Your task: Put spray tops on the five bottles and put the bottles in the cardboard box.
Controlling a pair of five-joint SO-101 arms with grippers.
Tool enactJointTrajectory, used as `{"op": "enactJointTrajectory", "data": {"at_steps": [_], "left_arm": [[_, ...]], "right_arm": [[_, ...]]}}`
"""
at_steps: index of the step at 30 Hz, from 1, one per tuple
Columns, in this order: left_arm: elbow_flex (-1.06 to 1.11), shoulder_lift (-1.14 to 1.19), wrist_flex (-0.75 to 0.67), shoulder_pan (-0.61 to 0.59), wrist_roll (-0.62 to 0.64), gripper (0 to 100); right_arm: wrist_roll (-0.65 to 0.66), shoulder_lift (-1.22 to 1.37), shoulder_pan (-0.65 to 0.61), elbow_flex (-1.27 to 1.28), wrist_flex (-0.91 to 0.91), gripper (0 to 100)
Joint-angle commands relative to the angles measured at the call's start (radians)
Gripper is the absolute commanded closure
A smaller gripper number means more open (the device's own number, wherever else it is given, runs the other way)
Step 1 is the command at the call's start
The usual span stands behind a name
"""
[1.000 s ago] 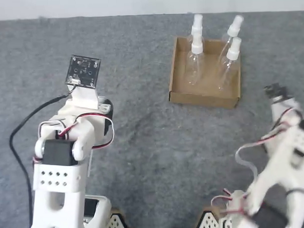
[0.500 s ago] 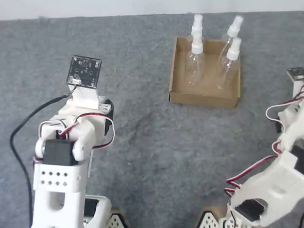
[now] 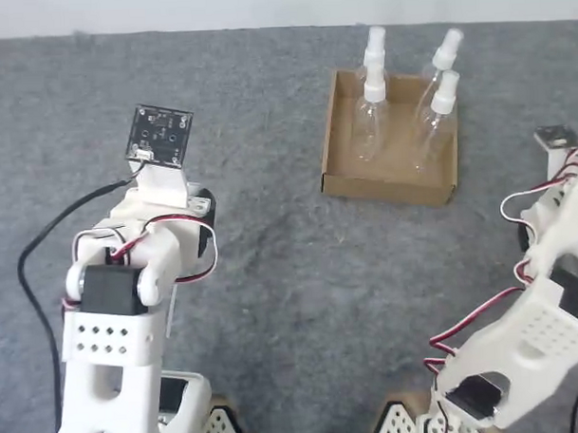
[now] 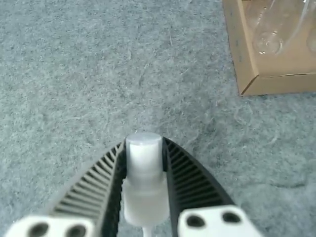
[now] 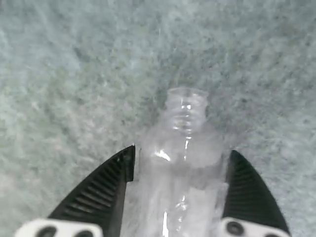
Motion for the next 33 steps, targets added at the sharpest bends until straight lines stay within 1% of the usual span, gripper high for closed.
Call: {"op": "enactJointTrajectory", "data": {"at_steps": [1,4,13,16,21,25,27,30,33], "left_arm": [[-0.004,-0.026,0.008,-0.005,0.006,98],[-0.004,-0.028,0.008,-0.005,0.008,98],[-0.004,-0.032,0.008,-0.005,0.006,98],[-0.005,-0.032,0.008,-0.005,0.006,98],[-0.044,-0.034,0.008,-0.005,0.009,98],[-0.117,-0.031,0.014,-0.002,0.011,98],[-0.166,-0.026,0.026,0.003,0.028,98],[-0.248,-0.026,0.029,0.003,0.069,98],[-0.334,-0.029,0.023,0.003,0.094,98]], "right_arm": [[-0.006,-0.016,-0.013,-0.071,0.024,73.1],[-0.006,-0.015,-0.013,-0.068,0.022,76.1],[-0.006,-0.022,-0.008,-0.064,0.025,93.7],[-0.006,-0.031,-0.015,-0.098,0.077,99.5],[-0.020,-0.142,-0.048,-0.183,0.206,99.3],[-0.126,-0.360,-0.134,-0.180,0.262,99.3],[-0.195,-0.483,-0.202,-0.152,0.266,99.3],[-0.275,-0.662,-0.363,-0.049,0.255,99.3],[-0.348,-0.839,-0.559,0.112,0.199,99.3]]}}
